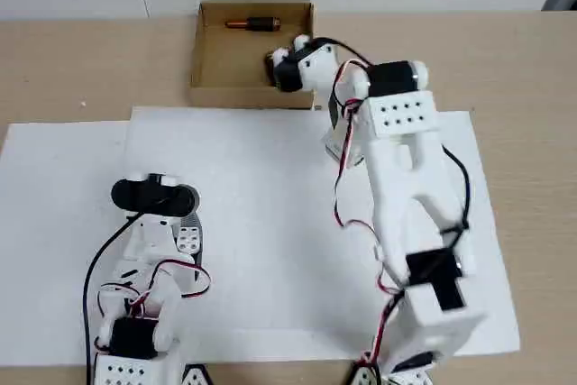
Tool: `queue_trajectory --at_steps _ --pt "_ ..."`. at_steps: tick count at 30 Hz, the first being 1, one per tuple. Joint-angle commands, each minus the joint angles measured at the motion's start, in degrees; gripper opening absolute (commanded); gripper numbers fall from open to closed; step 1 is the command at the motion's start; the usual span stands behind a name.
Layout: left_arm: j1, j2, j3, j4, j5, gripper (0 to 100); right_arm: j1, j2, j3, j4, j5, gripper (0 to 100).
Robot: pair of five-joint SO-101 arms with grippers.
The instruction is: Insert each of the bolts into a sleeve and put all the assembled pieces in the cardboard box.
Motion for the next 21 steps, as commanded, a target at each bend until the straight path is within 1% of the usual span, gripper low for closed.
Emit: queue_trajectory --at_steps 1,4,7,9,12,15,21 --pt "0.1 -0.8 -0.3 0.1 -0.5 1 0.5 -8.4 -3.6 2.9 -10.7 0.3" --pt "-0.2 -0.8 -0.3 0.2 -0.7 1 3.4 -14.9 -0.9 2.9 -15.6 0.3" --pt "-0.2 -0.8 -0.9 -0.2 -0.7 1 5.4 -21.1 5.0 2.7 -17.8 0.3" --pt "-0.3 -0.4 -4.4 0.3 -0.8 1 6.1 -25.0 10.1 2.6 -18.7 0.3" --pt "-0.2 -0.4 -11.5 4.5 -2.0 1 7.9 -31.2 17.4 2.4 -20.0 0.3" --pt "-0.4 -0.4 -16.0 9.4 -4.0 1 9.8 -36.5 24.2 1.1 -20.7 0.3" --pt "-5.5 1.1 -24.4 17.1 -6.9 1 13.4 -46.1 33.1 0.5 -24.2 0.3"
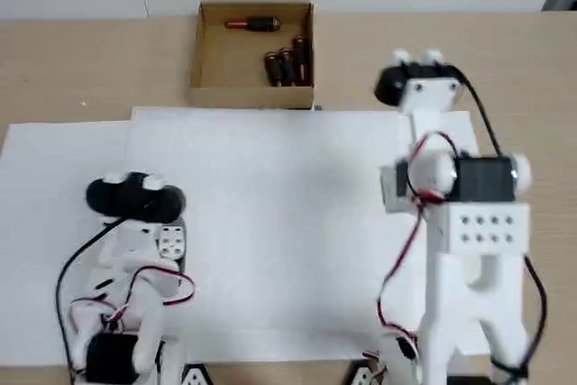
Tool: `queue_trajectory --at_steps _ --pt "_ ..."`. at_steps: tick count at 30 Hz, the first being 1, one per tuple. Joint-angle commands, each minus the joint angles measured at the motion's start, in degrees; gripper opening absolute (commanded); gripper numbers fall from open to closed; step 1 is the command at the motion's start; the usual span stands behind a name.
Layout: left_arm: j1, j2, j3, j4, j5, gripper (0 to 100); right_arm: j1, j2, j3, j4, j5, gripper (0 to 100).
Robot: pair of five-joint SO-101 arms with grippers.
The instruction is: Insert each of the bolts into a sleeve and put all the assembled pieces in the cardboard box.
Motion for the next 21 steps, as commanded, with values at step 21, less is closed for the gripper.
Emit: queue_trajectory --at_steps 21 --pt "-4.9 74.1 -56.0 32.2 -1.5 1 10.7 -22.5 13.5 -0.9 -1.6 0.4"
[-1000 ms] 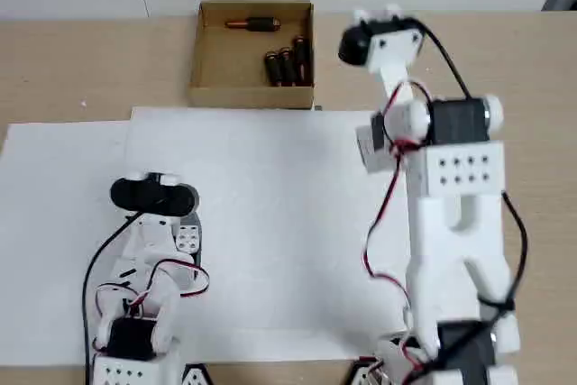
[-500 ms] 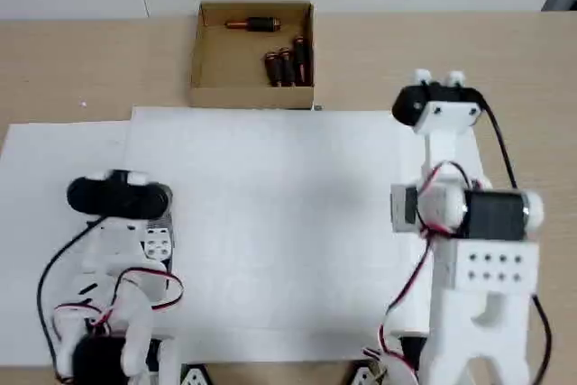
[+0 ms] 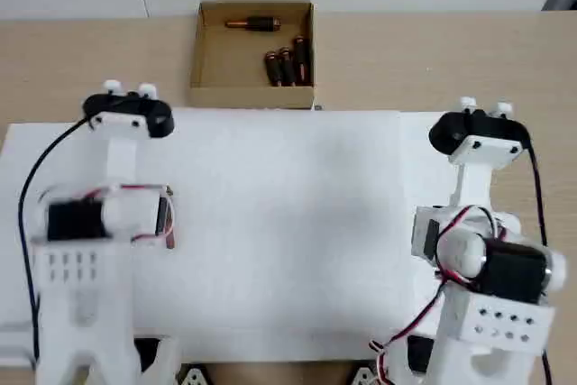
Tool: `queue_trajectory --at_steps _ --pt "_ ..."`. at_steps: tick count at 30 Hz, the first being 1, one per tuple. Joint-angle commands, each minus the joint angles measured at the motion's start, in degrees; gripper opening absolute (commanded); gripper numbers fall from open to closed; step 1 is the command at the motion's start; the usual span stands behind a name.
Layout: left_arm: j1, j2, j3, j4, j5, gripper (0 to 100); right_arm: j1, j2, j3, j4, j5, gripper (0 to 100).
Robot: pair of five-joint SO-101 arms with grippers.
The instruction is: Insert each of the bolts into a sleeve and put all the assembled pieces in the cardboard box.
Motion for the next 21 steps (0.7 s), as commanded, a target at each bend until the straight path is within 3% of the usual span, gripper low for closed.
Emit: queue_trajectory --at_steps 1,12,16,21 --pt "0.0 8.9 -7.2 4.6 -0.5 1 0.5 -2.4 -0.3 -0.8 -0.4 0.4" --pt "1.9 19.9 -10.9 5.5 -0.4 1 1.4 -10.9 7.5 -2.4 -0.2 0.4" --pt "2.5 22.2 -10.9 5.3 -0.4 9 2.0 -14.7 10.5 -3.6 -0.2 0.4" --pt "2.3 24.2 -10.9 2.9 0.0 10 2.0 -18.2 12.8 -4.7 -0.1 0.4"
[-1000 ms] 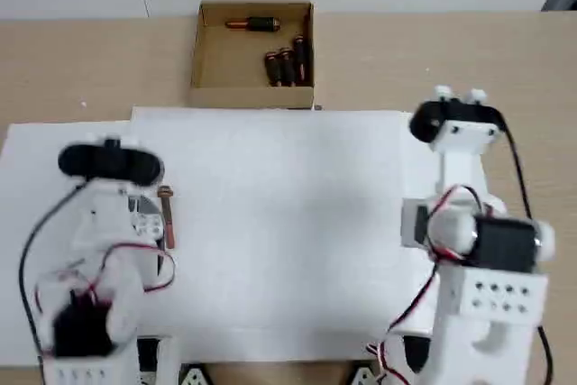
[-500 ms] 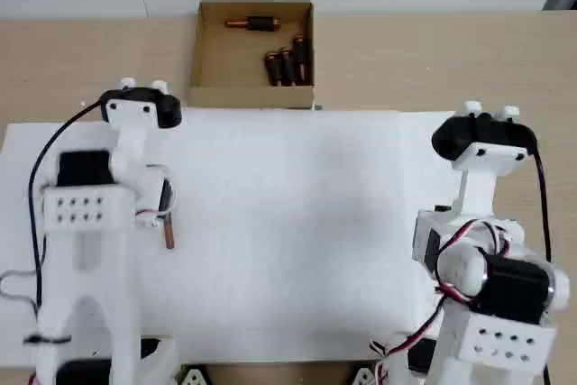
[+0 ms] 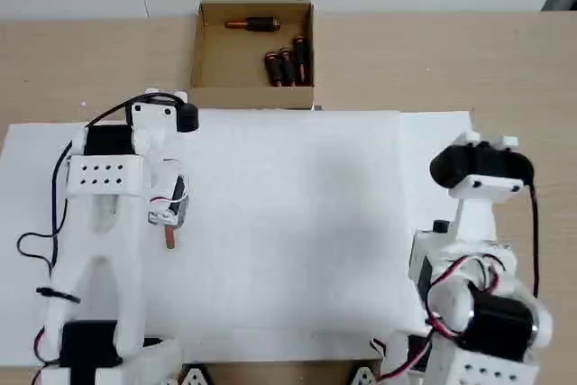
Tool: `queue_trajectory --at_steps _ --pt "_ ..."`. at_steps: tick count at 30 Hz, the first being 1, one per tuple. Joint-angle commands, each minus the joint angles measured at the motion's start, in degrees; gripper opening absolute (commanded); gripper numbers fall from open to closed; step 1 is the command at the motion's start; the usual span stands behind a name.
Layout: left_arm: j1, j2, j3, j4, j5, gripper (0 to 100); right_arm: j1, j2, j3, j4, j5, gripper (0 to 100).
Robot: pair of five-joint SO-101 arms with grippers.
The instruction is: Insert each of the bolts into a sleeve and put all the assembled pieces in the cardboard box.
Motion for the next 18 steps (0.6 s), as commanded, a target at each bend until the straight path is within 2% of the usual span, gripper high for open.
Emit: queue_trajectory --at_steps 1,18 --pt "0.4 1.1 -2.3 -2.1 0.1 10 0.6 -2.1 0.2 -1.5 -0.1 0.4" --pt "-0.8 13.3 -2.4 -14.7 -0.3 10 0.5 -2.7 0.3 -1.5 -0.1 0.4"
